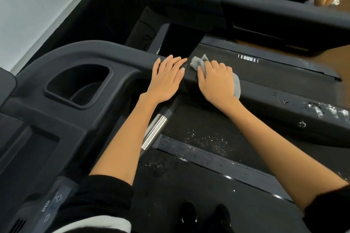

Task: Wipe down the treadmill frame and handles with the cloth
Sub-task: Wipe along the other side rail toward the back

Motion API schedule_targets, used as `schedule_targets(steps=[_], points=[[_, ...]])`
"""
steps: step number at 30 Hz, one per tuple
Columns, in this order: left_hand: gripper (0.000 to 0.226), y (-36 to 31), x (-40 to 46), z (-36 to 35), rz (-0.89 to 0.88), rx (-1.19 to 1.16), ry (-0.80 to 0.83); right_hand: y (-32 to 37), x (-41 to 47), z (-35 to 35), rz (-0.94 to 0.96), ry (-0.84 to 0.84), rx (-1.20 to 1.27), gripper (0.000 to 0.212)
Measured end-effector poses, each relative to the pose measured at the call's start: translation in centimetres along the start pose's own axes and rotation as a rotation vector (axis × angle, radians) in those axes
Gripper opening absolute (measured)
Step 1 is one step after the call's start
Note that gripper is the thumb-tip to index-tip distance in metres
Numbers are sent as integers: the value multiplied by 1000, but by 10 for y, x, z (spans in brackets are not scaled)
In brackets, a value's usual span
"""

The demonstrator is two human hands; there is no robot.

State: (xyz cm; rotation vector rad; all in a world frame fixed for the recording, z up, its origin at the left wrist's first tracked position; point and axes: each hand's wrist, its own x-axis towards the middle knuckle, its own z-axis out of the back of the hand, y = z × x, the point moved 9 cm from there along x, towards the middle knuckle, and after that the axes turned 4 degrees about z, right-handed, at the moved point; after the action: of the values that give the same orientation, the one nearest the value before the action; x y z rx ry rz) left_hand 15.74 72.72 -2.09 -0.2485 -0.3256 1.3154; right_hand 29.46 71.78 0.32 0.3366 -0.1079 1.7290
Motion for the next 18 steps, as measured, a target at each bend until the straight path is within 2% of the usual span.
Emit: schedule_targets(steps=[6,12,18], points=[[44,0,1,1,9,-13,-34,29,-20,-5,232,-59,-48,48],[44,1,0,1,7,-7,-27,24,-36,-6,367,-43,-73,51],[44,1,-1,3,16,-12,-10,2,-72,-8,492,-96,-220,61]])
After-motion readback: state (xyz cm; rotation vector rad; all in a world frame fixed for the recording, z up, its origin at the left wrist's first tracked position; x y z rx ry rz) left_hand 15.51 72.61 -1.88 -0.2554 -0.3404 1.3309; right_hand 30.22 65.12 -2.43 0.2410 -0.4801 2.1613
